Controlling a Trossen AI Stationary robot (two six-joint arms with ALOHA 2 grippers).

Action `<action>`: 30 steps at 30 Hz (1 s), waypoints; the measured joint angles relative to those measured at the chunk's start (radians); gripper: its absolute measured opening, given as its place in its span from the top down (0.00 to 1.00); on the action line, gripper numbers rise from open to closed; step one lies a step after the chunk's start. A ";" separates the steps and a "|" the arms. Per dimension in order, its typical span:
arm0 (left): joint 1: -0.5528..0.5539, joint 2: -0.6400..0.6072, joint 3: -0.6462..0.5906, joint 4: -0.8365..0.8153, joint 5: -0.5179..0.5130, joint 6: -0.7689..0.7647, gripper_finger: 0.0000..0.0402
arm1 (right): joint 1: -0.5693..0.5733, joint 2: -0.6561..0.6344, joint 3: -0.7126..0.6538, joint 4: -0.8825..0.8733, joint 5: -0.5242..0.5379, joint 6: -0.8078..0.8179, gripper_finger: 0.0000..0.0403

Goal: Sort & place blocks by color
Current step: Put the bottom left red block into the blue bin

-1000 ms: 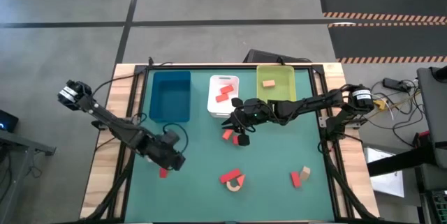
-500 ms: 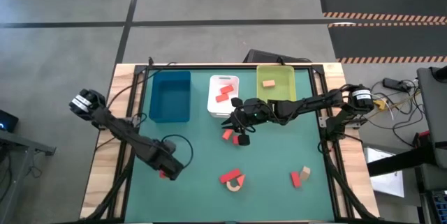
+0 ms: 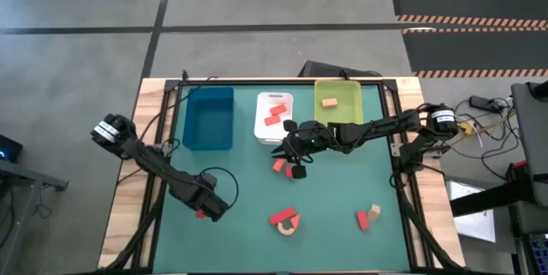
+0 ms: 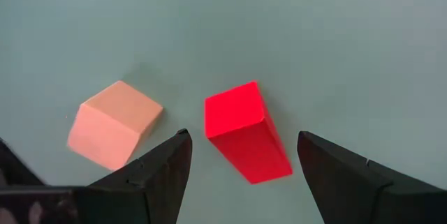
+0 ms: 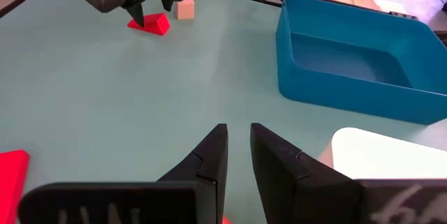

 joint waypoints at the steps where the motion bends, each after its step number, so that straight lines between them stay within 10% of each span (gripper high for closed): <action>1: 0.000 0.002 -0.003 0.011 -0.004 -0.005 0.39 | 0.000 0.000 0.000 0.000 0.000 0.000 0.87; 19: 0.000 0.057 -0.007 0.075 -0.040 -0.021 0.41 | 0.000 0.000 -0.001 -0.008 0.000 0.002 0.87; 30: 0.000 0.049 -0.007 0.081 -0.039 -0.015 0.66 | 0.000 0.000 -0.001 -0.008 0.000 0.002 0.87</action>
